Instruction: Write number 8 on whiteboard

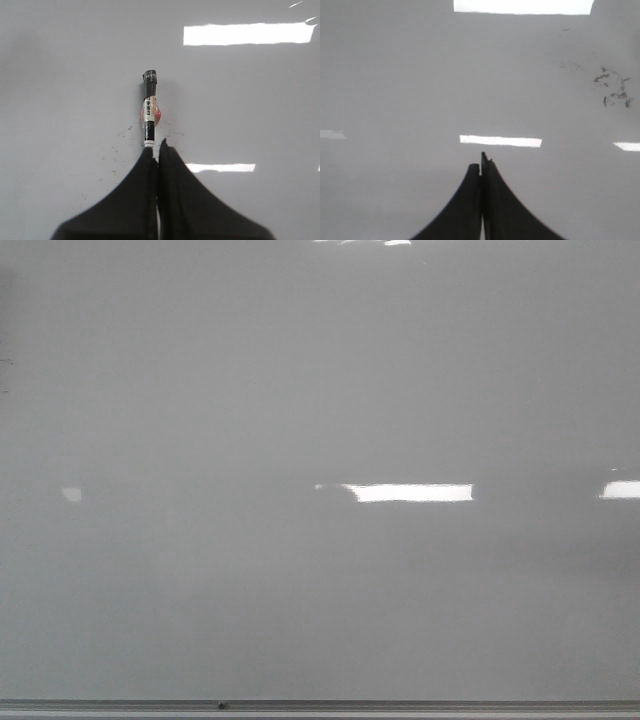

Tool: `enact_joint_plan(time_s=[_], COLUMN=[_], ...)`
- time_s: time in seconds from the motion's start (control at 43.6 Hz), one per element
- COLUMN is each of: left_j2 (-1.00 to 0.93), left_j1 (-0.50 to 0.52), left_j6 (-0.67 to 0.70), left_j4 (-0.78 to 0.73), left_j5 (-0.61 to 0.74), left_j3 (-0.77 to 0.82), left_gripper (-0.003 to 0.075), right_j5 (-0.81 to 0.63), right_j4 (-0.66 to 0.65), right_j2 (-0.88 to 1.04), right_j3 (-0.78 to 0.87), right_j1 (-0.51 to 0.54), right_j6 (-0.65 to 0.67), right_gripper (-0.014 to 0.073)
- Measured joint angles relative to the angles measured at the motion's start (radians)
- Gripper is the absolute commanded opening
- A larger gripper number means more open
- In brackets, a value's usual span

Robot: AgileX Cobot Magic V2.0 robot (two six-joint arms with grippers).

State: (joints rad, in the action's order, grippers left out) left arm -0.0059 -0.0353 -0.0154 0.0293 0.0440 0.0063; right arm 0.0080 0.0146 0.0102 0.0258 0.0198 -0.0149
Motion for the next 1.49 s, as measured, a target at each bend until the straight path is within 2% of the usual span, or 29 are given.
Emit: enact_joint_plan(time_s=[0.321,0.482,0.619,0.871,1.147,1.307,1.491], left_j2=[0.000,0.000,0.000,0.006,0.163,0.275,0.363], left_j1=[0.000,0.000,0.000,0.000,0.000,0.000,0.000], left_j6=[0.000,0.000,0.000,0.000,0.000,0.000,0.000], left_j4=[0.000,0.002,0.002,0.002,0.002,0.002,0.002], left_j5=[0.008,0.070,0.084,-0.070,-0.285,-0.409,-0.479], left_j3=[0.000,0.000,-0.015,-0.216,-0.487,-0.597,-0.616], left_gripper=[-0.0021,-0.0021,-0.0021,-0.0021,-0.0021,-0.0021,-0.0021], right_j5=[-0.008,-0.008,0.062,0.258,0.479,0.538,0.552], right_j4=[0.000,0.003,0.018,0.030,0.030,0.030,0.030], right_j2=[0.000,0.000,0.000,-0.030,-0.249,-0.377,-0.482], right_j3=[0.000,0.000,-0.052,-0.304,-0.585,-0.672,-0.681], right_j1=[0.000,0.000,0.000,0.000,0.000,0.000,0.000], right_j6=[0.000,0.000,0.000,0.000,0.000,0.000,0.000], right_gripper=[-0.0106,-0.0106,-0.0106,-0.0106,-0.0106,-0.0106,-0.0106])
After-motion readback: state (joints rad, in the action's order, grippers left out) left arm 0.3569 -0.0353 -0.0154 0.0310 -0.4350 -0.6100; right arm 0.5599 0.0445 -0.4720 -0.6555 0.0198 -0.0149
